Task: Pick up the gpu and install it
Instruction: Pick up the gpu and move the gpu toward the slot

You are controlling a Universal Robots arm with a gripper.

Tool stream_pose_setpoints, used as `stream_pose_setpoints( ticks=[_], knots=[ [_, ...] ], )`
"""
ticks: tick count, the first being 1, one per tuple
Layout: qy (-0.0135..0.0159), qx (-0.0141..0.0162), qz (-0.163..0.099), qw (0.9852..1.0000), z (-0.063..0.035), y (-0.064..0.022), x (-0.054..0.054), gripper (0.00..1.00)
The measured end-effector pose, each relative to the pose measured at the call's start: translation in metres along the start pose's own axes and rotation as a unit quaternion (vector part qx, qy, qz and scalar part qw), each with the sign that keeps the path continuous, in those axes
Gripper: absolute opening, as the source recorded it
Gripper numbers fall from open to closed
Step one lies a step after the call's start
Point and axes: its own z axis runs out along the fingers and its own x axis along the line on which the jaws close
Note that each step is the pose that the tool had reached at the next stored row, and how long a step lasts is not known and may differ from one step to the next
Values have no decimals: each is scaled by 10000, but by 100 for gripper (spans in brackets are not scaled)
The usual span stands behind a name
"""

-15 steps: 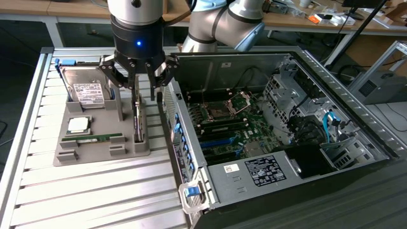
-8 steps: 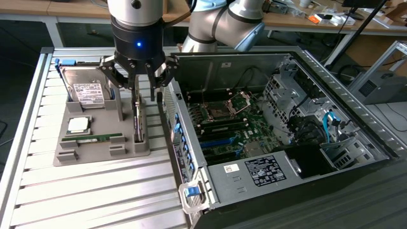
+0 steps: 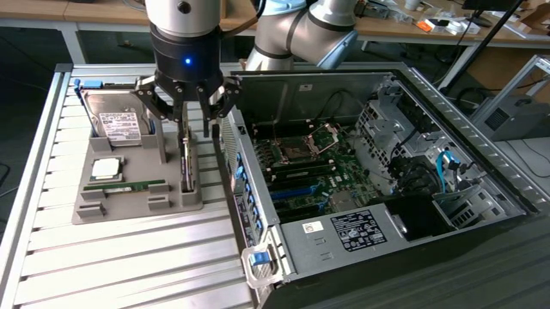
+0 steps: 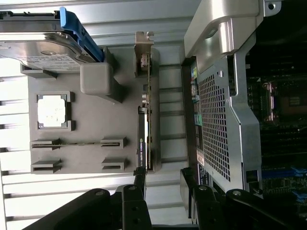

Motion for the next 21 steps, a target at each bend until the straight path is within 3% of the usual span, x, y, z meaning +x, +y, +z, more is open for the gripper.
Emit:
stream_pose_setpoints(
  ticks=[21],
  knots=[
    [0, 0, 0, 10000, 77, -2, 2, 42]
  ],
)
